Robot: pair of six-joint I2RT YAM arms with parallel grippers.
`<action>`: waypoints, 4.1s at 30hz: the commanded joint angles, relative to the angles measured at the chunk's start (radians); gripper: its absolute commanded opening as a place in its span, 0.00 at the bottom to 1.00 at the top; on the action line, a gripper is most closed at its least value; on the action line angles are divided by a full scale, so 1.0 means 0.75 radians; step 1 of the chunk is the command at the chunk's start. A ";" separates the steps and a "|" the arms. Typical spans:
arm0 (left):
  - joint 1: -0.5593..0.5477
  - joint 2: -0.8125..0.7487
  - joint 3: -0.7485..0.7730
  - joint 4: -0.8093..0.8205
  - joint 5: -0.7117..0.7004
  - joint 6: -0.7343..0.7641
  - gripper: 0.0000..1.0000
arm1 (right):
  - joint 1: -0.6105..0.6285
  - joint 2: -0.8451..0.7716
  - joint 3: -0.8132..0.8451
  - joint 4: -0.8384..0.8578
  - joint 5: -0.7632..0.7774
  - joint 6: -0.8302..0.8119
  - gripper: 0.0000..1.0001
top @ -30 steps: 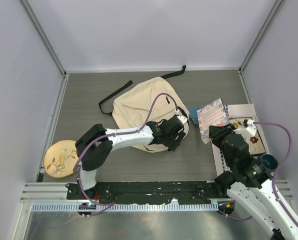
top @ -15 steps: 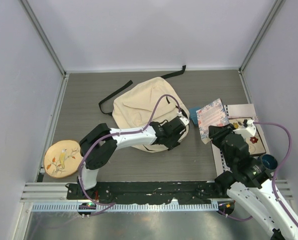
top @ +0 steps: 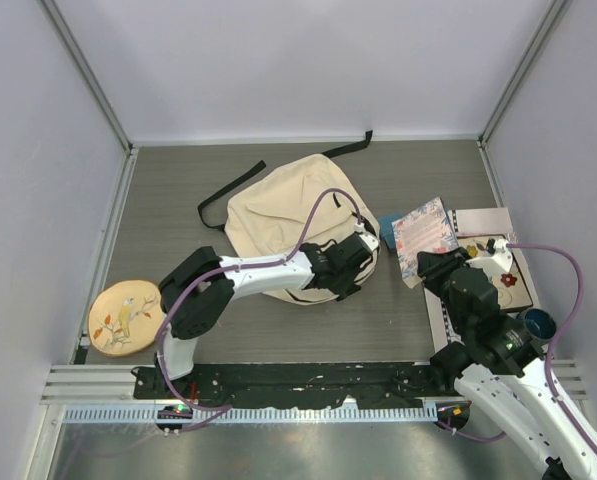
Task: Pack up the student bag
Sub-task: Place the book in the student bag.
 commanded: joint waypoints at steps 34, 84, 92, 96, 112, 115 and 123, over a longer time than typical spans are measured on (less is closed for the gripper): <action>0.223 -0.566 0.141 -0.006 -0.015 -0.201 0.00 | -0.003 -0.165 -0.130 0.163 -0.490 0.242 0.01; 0.225 -0.751 0.006 0.107 0.095 -0.281 0.00 | 0.124 1.997 0.090 2.470 -0.525 0.627 0.12; 0.225 -0.730 0.006 0.119 0.118 -0.281 0.00 | 0.136 1.952 0.054 2.148 -0.531 0.537 0.48; 0.229 -0.736 -0.006 0.123 0.118 -0.283 0.00 | 0.130 1.860 -0.059 2.074 -0.586 0.473 0.61; 0.249 -0.761 -0.104 0.127 0.124 -0.313 0.00 | 0.118 1.132 -0.357 1.430 -0.554 0.252 0.84; 0.251 -0.763 -0.139 0.145 0.130 -0.330 0.00 | 0.118 0.905 -0.406 1.232 -0.495 0.226 0.84; 0.255 -0.744 -0.202 0.115 0.203 -0.367 0.55 | 0.116 0.308 -0.351 0.722 -0.169 0.132 0.85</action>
